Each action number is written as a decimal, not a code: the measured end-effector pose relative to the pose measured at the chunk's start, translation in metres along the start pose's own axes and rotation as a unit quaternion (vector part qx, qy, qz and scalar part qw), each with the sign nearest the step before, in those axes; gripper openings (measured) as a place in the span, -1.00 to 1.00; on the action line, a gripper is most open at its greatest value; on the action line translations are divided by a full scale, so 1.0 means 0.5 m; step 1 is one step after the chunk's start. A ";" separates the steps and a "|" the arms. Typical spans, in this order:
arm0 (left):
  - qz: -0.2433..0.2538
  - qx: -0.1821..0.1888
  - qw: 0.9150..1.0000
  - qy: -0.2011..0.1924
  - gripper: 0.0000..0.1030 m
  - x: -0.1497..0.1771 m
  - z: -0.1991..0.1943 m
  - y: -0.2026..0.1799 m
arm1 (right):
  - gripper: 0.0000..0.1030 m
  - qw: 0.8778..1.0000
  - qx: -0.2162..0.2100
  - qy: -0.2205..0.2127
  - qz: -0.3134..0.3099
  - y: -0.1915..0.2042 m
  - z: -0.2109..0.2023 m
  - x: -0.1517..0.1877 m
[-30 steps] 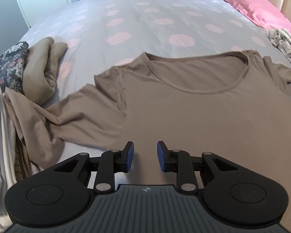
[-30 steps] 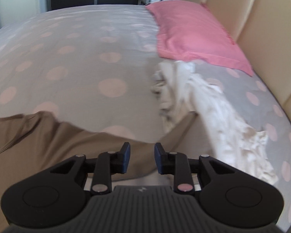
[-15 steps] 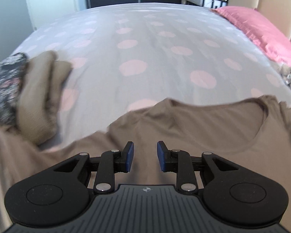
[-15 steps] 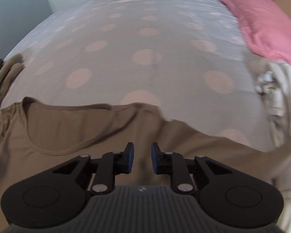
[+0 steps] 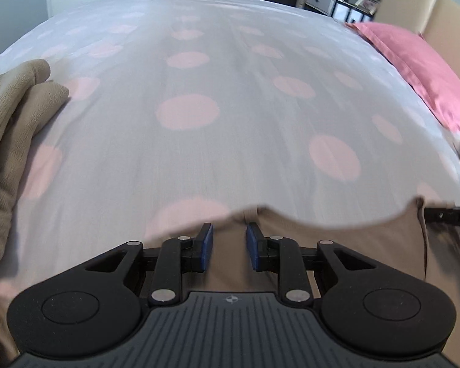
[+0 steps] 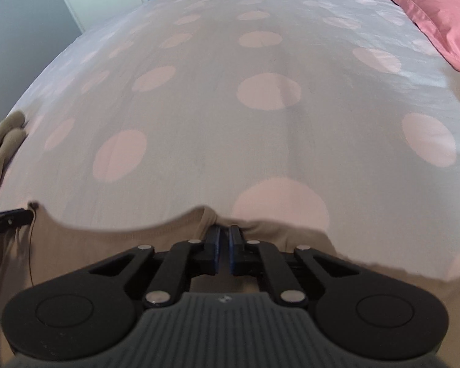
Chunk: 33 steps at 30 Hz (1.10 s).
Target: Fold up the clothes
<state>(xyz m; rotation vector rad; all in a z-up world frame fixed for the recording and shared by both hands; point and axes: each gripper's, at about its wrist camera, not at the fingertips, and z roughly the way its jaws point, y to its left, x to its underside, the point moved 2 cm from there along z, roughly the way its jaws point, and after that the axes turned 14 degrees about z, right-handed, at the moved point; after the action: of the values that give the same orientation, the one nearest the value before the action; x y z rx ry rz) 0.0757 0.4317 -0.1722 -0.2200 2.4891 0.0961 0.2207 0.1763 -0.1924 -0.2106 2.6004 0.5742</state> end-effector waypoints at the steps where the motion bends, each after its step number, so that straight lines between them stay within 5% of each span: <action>1: -0.004 -0.003 1.000 -0.002 -0.57 -0.005 0.005 0.003 | -0.91 1.000 0.002 -0.004 0.000 0.003 0.004 -0.006; 9: -0.033 -0.030 0.999 -0.013 -0.57 -0.029 -0.006 0.026 | -0.73 0.999 0.014 -0.025 0.016 0.007 -0.023 -0.047; 13: -0.011 -0.038 0.999 -0.019 -0.57 -0.020 -0.069 0.027 | -0.26 0.999 0.029 -0.036 0.015 -0.037 -0.114 -0.071; 19: 0.038 -0.072 0.996 -0.028 -0.57 0.016 -0.183 -0.005 | 0.05 0.993 0.100 -0.060 0.009 -0.165 -0.303 -0.066; 24: 0.051 -0.064 0.996 -0.036 -0.55 0.046 -0.256 -0.031 | 0.41 0.983 0.146 -0.107 0.032 -0.276 -0.445 -0.017; 33: 0.059 -0.053 0.997 -0.020 -0.54 0.097 -0.358 -0.091 | 0.43 0.969 0.171 -0.121 0.128 -0.427 -0.521 0.051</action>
<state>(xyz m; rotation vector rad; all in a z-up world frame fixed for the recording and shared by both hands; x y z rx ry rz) -0.0595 0.3586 -0.0590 -0.1143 2.4587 0.2806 0.1435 -0.1296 -0.0718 0.2930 2.4503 0.2092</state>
